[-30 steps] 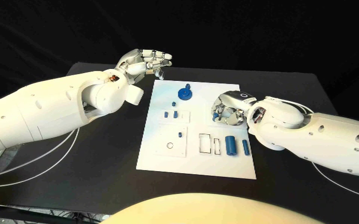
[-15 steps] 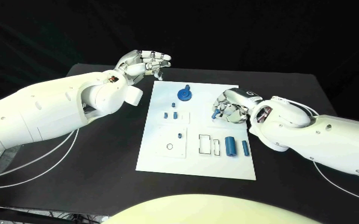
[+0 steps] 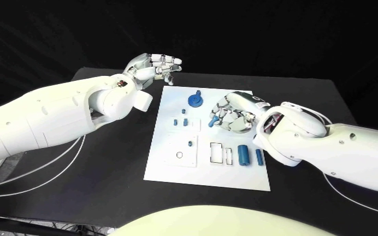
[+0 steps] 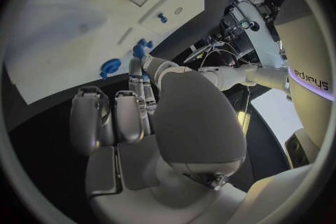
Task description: Assemble the parts on the task board
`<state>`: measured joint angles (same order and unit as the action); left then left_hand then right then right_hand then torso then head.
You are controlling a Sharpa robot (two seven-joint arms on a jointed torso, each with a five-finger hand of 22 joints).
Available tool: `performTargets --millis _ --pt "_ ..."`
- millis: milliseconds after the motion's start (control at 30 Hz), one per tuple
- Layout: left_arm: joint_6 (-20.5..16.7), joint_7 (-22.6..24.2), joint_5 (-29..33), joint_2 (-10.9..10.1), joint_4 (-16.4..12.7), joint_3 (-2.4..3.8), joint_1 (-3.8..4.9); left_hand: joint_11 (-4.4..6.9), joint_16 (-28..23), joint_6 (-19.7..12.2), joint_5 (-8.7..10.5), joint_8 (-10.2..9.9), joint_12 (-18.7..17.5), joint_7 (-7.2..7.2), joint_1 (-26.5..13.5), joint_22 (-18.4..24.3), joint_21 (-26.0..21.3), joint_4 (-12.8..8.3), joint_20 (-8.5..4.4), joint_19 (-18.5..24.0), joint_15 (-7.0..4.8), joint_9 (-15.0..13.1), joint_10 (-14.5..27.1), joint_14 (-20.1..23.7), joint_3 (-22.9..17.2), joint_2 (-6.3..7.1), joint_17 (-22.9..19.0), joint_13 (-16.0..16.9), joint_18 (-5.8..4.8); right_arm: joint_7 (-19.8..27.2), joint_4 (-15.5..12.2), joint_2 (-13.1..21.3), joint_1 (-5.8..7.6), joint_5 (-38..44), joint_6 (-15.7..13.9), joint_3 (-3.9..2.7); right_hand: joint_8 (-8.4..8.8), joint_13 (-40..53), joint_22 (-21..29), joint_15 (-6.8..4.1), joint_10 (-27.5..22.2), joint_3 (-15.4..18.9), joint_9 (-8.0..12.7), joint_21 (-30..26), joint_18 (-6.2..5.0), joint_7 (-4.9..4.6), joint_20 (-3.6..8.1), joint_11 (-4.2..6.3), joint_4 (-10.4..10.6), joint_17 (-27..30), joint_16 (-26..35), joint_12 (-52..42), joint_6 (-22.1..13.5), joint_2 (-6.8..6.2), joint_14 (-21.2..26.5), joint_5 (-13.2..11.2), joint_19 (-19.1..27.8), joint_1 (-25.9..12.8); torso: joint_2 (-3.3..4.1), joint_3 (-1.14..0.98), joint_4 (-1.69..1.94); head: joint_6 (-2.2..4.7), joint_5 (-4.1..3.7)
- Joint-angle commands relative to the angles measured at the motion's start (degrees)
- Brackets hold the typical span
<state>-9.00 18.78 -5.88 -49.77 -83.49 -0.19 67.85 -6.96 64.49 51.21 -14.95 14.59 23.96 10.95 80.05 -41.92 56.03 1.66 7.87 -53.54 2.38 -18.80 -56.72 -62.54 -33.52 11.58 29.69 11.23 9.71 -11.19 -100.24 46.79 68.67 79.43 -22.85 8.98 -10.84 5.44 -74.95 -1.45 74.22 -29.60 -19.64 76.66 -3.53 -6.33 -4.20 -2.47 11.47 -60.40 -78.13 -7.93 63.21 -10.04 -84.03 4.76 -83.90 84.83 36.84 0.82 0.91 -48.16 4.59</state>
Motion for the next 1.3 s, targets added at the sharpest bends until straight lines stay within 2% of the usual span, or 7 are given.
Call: performTargets --millis 33,133,367,600,967,1133,1300 --pt "0.92 0.2 0.19 0.31 0.03 0.01 0.01 -0.03 -0.37 -0.19 -0.12 -0.09 0.21 0.16 -0.2 0.05 -0.27 0.2 0.08 -0.01 0.14 -0.07 0.35 0.19 0.28 -0.54 -0.09 0.07 0.91 1.54 -0.54 -1.71 -0.82 2.6 -0.73 0.13 -0.31 0.06 -11.62 -0.54 0.4 -0.29 -1.52 0.03 1.04 -0.07 0.4 0.02 -0.05 0.09 -0.12 0.15 0.39 -0.04 -0.81 0.16 -3.11 -0.57 0.05 0.04 0.11 -0.11 0.35" --pt "0.97 0.18 0.21 0.52 0.15 -0.03 0.01 -0.03 -0.37 -0.19 -0.12 -0.09 0.21 0.16 -0.2 0.05 -0.27 0.2 0.08 -0.01 0.14 -0.07 0.35 0.19 0.28 -0.54 -0.09 0.07 0.91 2.07 -0.39 -3.63 -1.77 4.0 -1.12 0.22 -0.35 0.09 -11.58 -0.54 0.37 -0.57 -1.63 -0.13 1.01 -0.1 0.41 0.0 -0.35 0.27 -0.04 0.25 0.27 -0.1 -0.77 0.33 -3.08 -0.78 0.07 0.04 0.17 -0.11 0.64" --pt "0.92 0.09 0.24 0.86 0.21 -0.13 0.01 -0.04 -0.35 -0.23 -0.13 -0.12 0.29 0.17 -0.23 0.13 -0.36 0.24 0.08 -0.05 0.15 -0.06 0.44 0.19 0.31 -0.57 -0.13 0.06 0.91 2.89 1.03 -8.03 -3.92 6.51 -1.43 0.57 -0.38 0.11 -11.54 -0.53 0.36 -0.74 -1.7 -0.3 0.98 -0.14 0.41 -0.02 -0.57 0.36 -0.01 0.32 0.2 -0.18 -0.76 0.47 -3.04 -0.93 0.15 0.12 0.17 -0.39 2.12" --pt "0.93 -0.01 0.24 1.05 0.17 -0.15 0.01 -0.04 -0.35 -0.24 -0.13 -0.12 0.32 0.17 -0.26 0.15 -0.39 0.27 0.09 -0.05 0.15 -0.07 0.46 0.19 0.33 -0.57 -0.14 0.06 0.91 2.57 3.03 -10.91 -5.59 8.79 -0.63 0.85 -0.41 0.14 -11.53 -0.52 0.37 -0.89 -1.77 -0.37 0.97 -0.17 0.41 -0.04 -0.81 0.41 0.01 0.37 0.14 -0.27 -0.75 0.55 -3.03 -1.07 0.18 0.11 0.22 -0.63 2.85" --pt "0.91 -0.03 0.25 1.08 0.13 -0.15 0.02 -0.04 -0.35 -0.24 -0.13 -0.12 0.32 0.17 -0.26 0.15 -0.39 0.27 0.09 -0.05 0.15 -0.07 0.46 0.19 0.33 -0.57 -0.14 0.06 0.91 2.02 4.57 -12.7 -6.79 12.43 1.26 1.04 -0.44 0.2 -11.53 -0.44 0.27 -1.37 -1.95 -0.42 0.97 -0.31 0.37 -0.16 -1.3 0.78 0.17 0.58 -0.13 -0.34 -0.67 0.83 -3.01 -1.66 0.21 0.02 0.1 -1.09 3.72" --pt "0.92 -0.04 0.25 1.1 0.13 -0.15 0.02 -0.04 -0.35 -0.24 -0.13 -0.12 0.32 0.17 -0.26 0.15 -0.39 0.27 0.09 -0.05 0.15 -0.07 0.46 0.19 0.33 -0.57 -0.14 0.06 0.91 1.91 4.71 -13.25 -7.12 13.13 1.97 1.12 -0.47 0.23 -11.56 -0.41 0.29 -1.42 -2.01 -0.34 0.99 -0.32 0.36 -0.17 -1.38 0.64 0.11 0.6 -0.17 -0.42 -0.7 0.76 -3.03 -1.93 0.17 0.05 0.28 -1.29 3.86" --pt "0.92 -0.07 0.25 1.1 0.17 -0.15 0.03 -0.04 -0.35 -0.24 -0.13 -0.12 0.32 0.17 -0.26 0.15 -0.39 0.27 0.09 -0.05 0.15 -0.07 0.46 0.19 0.33 -0.57 -0.14 0.06 0.91 1.8 4.72 -13.57 -7.4 13.36 2.53 1.16 -0.49 0.25 -11.54 -0.4 0.31 -1.47 -2.05 -0.4 0.98 -0.31 0.35 -0.16 -1.45 0.72 0.14 0.62 -0.18 -0.46 -0.69 0.68 -3.02 -2.08 0.15 0.07 0.12 -1.5 4.07"
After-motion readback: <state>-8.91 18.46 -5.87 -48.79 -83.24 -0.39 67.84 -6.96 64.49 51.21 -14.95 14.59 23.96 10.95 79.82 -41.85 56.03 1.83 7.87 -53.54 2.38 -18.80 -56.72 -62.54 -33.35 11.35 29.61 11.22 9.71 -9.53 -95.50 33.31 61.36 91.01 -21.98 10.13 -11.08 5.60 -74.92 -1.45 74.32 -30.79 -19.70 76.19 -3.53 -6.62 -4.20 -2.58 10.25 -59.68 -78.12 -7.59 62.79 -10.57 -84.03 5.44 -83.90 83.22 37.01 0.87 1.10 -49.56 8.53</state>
